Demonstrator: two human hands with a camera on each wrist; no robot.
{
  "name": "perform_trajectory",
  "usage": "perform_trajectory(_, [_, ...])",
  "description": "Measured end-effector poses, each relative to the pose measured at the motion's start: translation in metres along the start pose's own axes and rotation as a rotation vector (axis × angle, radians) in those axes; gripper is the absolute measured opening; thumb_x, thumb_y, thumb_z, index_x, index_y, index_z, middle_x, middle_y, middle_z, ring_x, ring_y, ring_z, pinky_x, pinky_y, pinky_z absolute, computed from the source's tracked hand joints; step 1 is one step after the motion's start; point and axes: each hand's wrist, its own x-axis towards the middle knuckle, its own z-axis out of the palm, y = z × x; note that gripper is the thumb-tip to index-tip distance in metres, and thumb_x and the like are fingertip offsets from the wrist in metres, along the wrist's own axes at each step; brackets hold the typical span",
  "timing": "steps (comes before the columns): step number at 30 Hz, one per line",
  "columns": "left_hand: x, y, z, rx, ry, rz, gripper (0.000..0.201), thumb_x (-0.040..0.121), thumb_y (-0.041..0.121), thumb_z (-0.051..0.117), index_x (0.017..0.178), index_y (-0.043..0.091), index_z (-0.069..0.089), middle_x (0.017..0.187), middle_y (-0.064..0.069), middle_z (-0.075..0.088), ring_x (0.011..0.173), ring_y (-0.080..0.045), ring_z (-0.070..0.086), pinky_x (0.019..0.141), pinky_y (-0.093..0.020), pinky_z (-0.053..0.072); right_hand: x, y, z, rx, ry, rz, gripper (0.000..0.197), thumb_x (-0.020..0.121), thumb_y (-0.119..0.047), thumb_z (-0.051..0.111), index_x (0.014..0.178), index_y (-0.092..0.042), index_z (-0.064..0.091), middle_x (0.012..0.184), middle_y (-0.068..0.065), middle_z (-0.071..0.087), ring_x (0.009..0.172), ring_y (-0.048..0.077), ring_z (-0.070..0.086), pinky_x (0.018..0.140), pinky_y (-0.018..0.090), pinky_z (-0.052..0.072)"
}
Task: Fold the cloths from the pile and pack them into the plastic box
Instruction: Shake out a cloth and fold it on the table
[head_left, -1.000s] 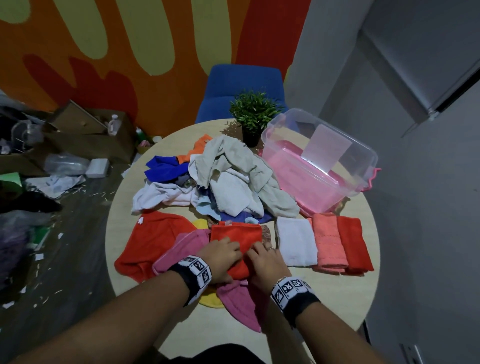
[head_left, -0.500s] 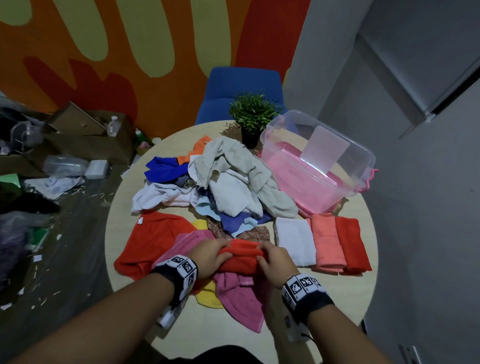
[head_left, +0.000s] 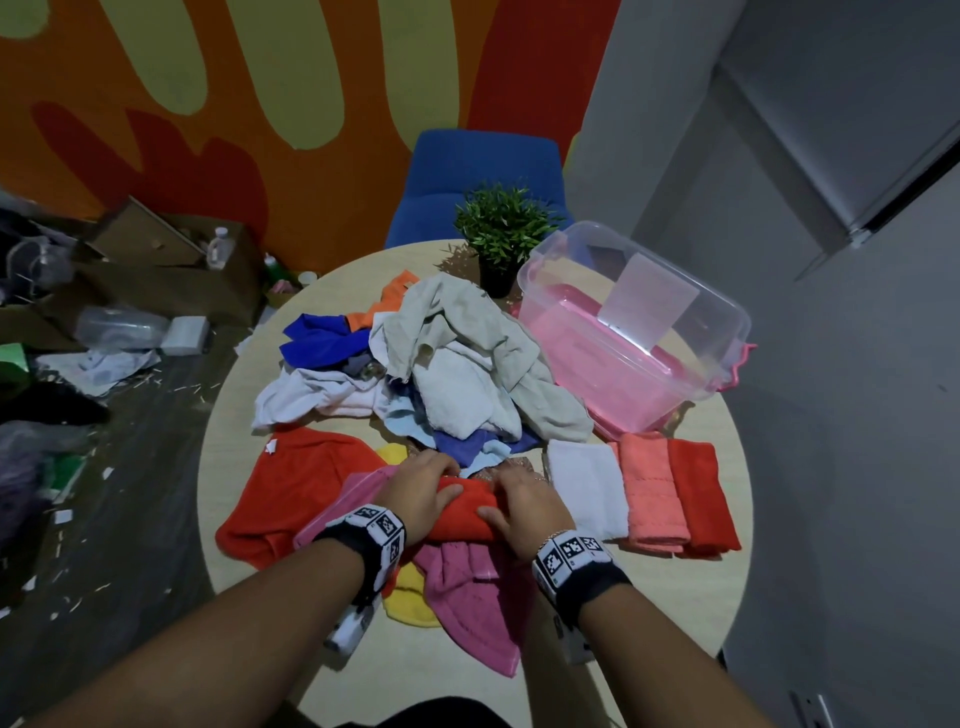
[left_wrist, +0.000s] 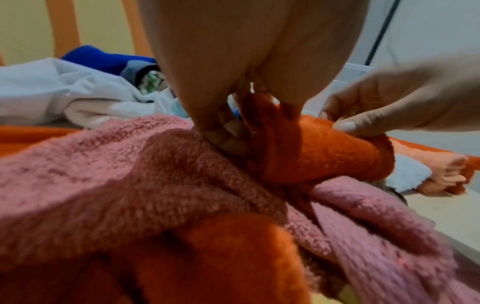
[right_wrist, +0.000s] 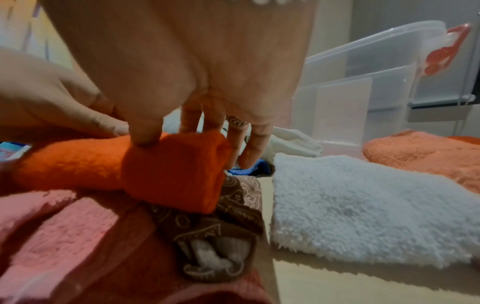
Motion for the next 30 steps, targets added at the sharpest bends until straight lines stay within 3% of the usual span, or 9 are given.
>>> perform_trajectory(3, [-0.003,0.000,-0.003,0.134,-0.078,0.081,0.039,0.094,0.042,0.063,0.127,0.023,0.062,0.122,0.004,0.059,0.116,-0.020,0.049,0.098,-0.036,0.043,-0.001,0.001,0.004,0.012,0.003,0.019,0.038,0.087,-0.043,0.067,0.115,-0.023,0.051,0.119,0.001,0.058,0.108,0.023,0.057,0.093,0.040,0.046])
perform_trajectory(7, [-0.007,-0.004,-0.005,0.260,0.003,0.259,0.024,0.089,0.039,0.070,0.103,0.021,0.075,0.096,0.003,0.060,0.094,-0.023,0.055,0.078,-0.038,0.050,-0.003,-0.003,0.008,-0.014,0.008,0.000,0.048,0.087,-0.041,0.067,0.129,-0.030,0.046,0.131,-0.002,0.055,0.117,0.024,0.054,0.097,0.042,0.045])
perform_trajectory(13, [-0.009,-0.003,-0.008,0.183,-0.018,0.177,0.021,0.093,0.044,0.062,0.100,0.029,0.073,0.097,0.008,0.071,0.095,-0.017,0.057,0.084,-0.036,0.046,-0.004,-0.013,0.010,-0.129,0.020,-0.052,0.046,0.093,-0.032,0.058,0.138,-0.028,0.048,0.140,-0.003,0.052,0.133,0.024,0.041,0.104,0.039,0.031])
perform_trajectory(18, [-0.006,-0.008,-0.003,0.079,-0.132,0.052,0.014,0.092,0.037,0.065,0.097,0.026,0.058,0.103,0.003,0.057,0.096,-0.019,0.054,0.087,-0.039,0.046,0.002,-0.019,0.012,-0.214,-0.026,-0.078,0.041,0.092,-0.024,0.053,0.133,-0.021,0.052,0.133,0.003,0.054,0.127,0.028,0.046,0.103,0.042,0.035])
perform_trajectory(20, [-0.004,-0.008,-0.005,0.039,-0.193,0.013,0.023,0.091,0.034,0.067,0.104,0.027,0.050,0.109,0.005,0.055,0.099,-0.018,0.054,0.089,-0.038,0.046,0.003,-0.020,0.009,-0.194,-0.040,-0.081,0.040,0.090,-0.023,0.053,0.130,-0.021,0.053,0.130,0.003,0.054,0.125,0.027,0.047,0.104,0.042,0.033])
perform_trajectory(23, [-0.002,-0.005,-0.015,0.020,-0.277,0.020,0.036,0.089,0.035,0.070,0.119,0.024,0.052,0.118,0.005,0.053,0.107,-0.014,0.053,0.095,-0.033,0.044,0.001,-0.022,-0.003,-0.153,-0.016,-0.117,0.033,0.089,-0.023,0.053,0.122,-0.019,0.055,0.122,0.005,0.056,0.117,0.028,0.050,0.102,0.040,0.034])
perform_trajectory(26, [0.001,0.006,-0.034,0.036,-0.370,0.061,0.021,0.088,0.043,0.070,0.103,0.030,0.063,0.099,0.011,0.063,0.092,-0.010,0.058,0.082,-0.028,0.043,-0.008,-0.027,-0.022,-0.079,0.024,-0.125,0.028,0.084,-0.027,0.054,0.111,-0.019,0.057,0.112,0.004,0.058,0.108,0.026,0.052,0.097,0.037,0.037])
perform_trajectory(28, [0.004,0.019,-0.047,0.009,-0.376,0.074,0.019,0.083,0.049,0.071,0.092,0.034,0.065,0.091,0.013,0.067,0.086,-0.008,0.061,0.080,-0.031,0.049,-0.016,-0.028,-0.038,-0.053,0.054,-0.109,0.025,0.081,-0.029,0.053,0.104,-0.019,0.055,0.104,0.003,0.061,0.101,0.026,0.055,0.095,0.037,0.039])
perform_trajectory(30, [0.008,0.038,-0.056,-0.139,-0.329,0.080,0.018,0.082,0.038,0.077,0.095,0.029,0.069,0.091,0.011,0.069,0.085,-0.003,0.064,0.082,-0.027,0.052,-0.025,-0.026,-0.051,-0.001,0.101,-0.100,0.026,0.080,-0.027,0.054,0.104,-0.019,0.051,0.097,0.003,0.064,0.096,0.026,0.057,0.090,0.035,0.037])
